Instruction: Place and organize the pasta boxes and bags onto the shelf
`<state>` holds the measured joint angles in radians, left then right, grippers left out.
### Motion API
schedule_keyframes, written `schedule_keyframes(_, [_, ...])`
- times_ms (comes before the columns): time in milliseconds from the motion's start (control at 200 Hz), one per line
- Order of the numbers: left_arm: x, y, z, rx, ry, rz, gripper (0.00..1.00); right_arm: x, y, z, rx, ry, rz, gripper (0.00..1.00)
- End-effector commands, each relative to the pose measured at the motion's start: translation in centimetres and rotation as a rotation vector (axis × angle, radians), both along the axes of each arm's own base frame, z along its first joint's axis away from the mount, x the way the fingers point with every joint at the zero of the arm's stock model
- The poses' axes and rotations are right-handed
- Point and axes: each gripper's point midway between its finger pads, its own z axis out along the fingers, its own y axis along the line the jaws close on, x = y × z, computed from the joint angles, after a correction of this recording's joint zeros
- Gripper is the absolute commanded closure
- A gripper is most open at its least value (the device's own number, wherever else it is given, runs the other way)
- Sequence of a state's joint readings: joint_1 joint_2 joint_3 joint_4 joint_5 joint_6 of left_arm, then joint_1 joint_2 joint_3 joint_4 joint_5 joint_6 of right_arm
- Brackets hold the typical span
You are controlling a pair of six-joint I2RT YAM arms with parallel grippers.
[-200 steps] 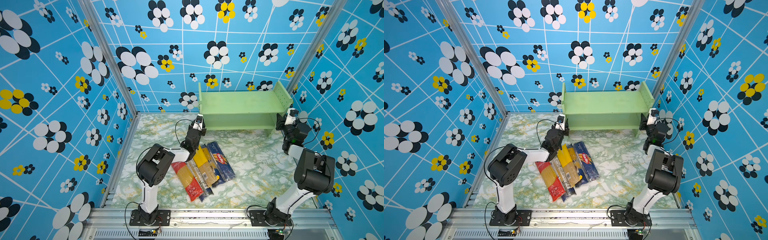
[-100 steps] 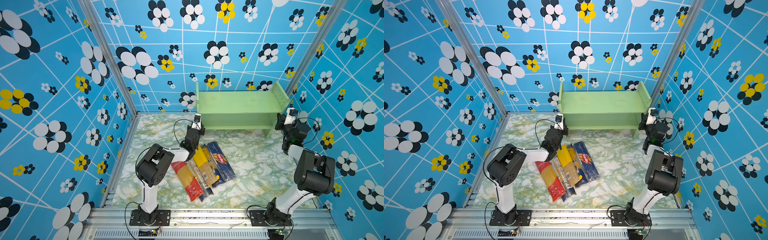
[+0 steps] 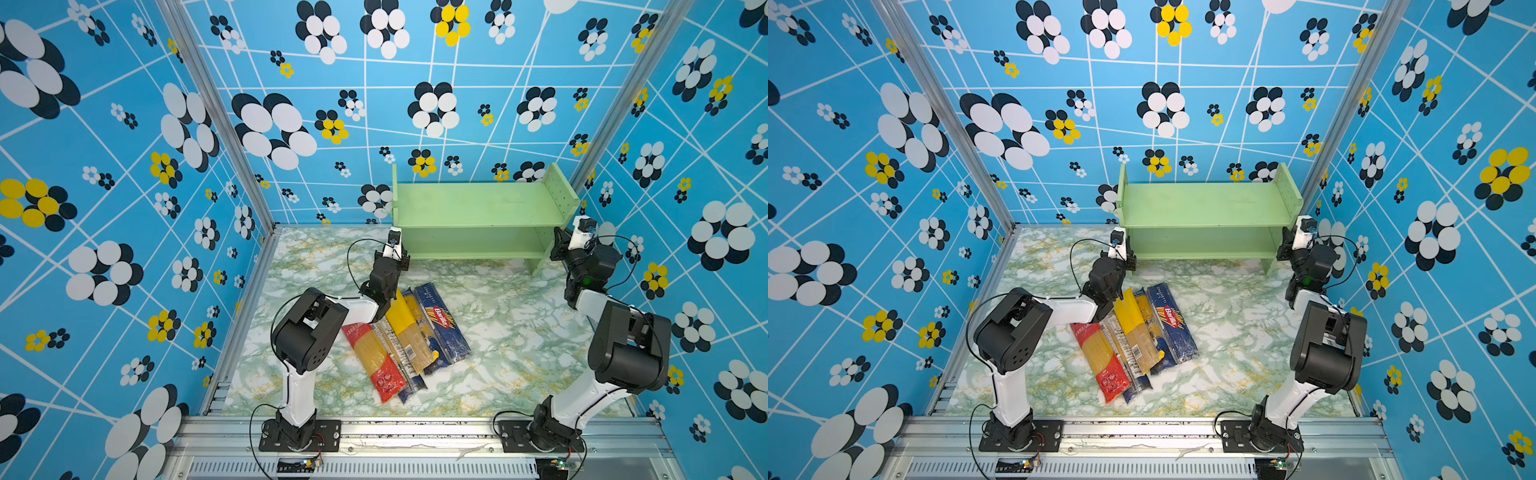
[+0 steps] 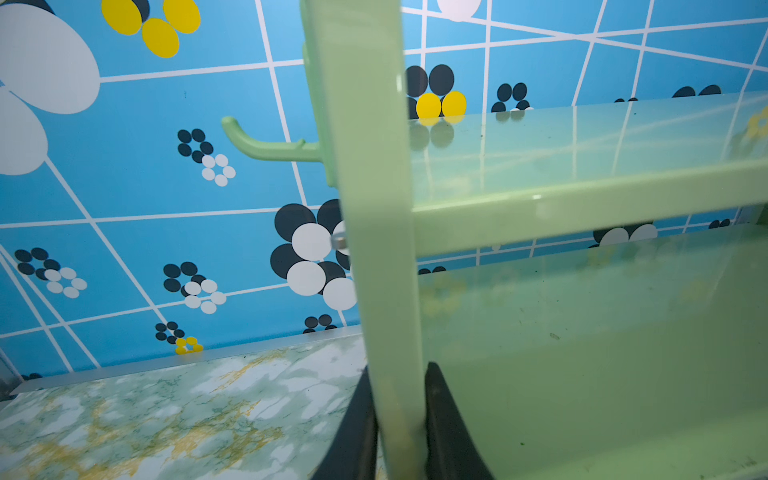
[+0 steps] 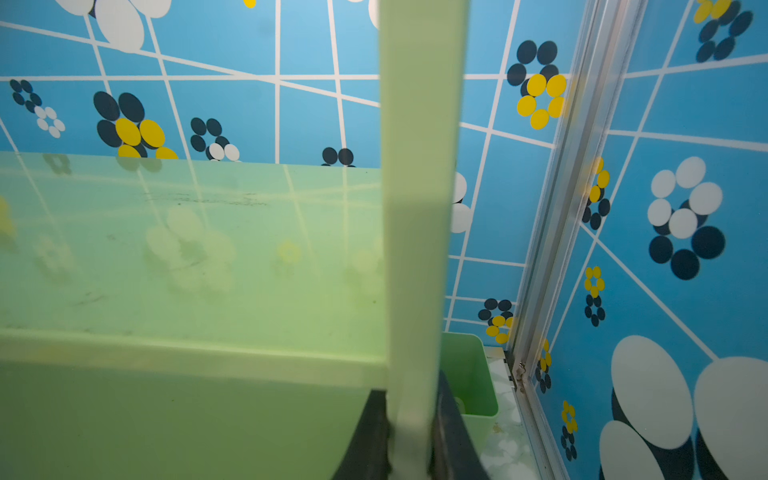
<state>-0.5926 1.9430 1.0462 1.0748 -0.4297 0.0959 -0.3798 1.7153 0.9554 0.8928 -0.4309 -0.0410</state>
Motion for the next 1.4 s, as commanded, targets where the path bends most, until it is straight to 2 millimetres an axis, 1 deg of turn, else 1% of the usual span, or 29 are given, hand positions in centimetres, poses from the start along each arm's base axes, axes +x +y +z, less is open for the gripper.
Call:
schedule_keyframes(0, [0.2, 2.2, 1.7, 0.042, -0.032, 0.057, 1.0, -0.7, 1.4, 1.8, -0.047, -0.034, 0.025, 0.98])
schedule_keyframes(195, [0.7, 2.8, 1.8, 0.046, -0.028, 0.063, 1.0, -0.6, 2.0, 1.9, -0.034, -0.031, 0.031, 1.0])
schedule_keyframes(405, [0.8, 3.1, 2.0, 0.058, -0.033, 0.071, 1.0, -0.3, 2.6, 1.6, -0.03, -0.026, 0.04, 1.0])
schedule_keyframes(630, [0.9, 3.9, 2.1, 0.05, -0.034, 0.083, 1.0, 0.4, 3.2, 1.5, -0.016, -0.026, 0.031, 1.0])
schedule_keyframes(845, [0.9, 4.7, 2.2, 0.051, -0.035, 0.094, 1.0, 0.9, 4.8, 1.4, -0.018, -0.03, 0.053, 1.0])
schedule_keyframes(965, [0.9, 5.3, 2.0, 0.052, -0.035, 0.103, 1.0, 1.0, 5.0, 1.4, 0.001, -0.041, 0.055, 1.0])
schedule_keyframes(1160, [0.7, 6.4, 1.9, 0.055, -0.033, 0.124, 1.0, 1.5, 6.2, 1.3, 0.001, -0.04, 0.075, 1.0])
schedule_keyframes(1394, [0.8, 7.7, 1.0, 0.065, -0.017, 0.143, 1.0, 2.3, 7.9, 1.3, 0.0, -0.051, 0.093, 1.0])
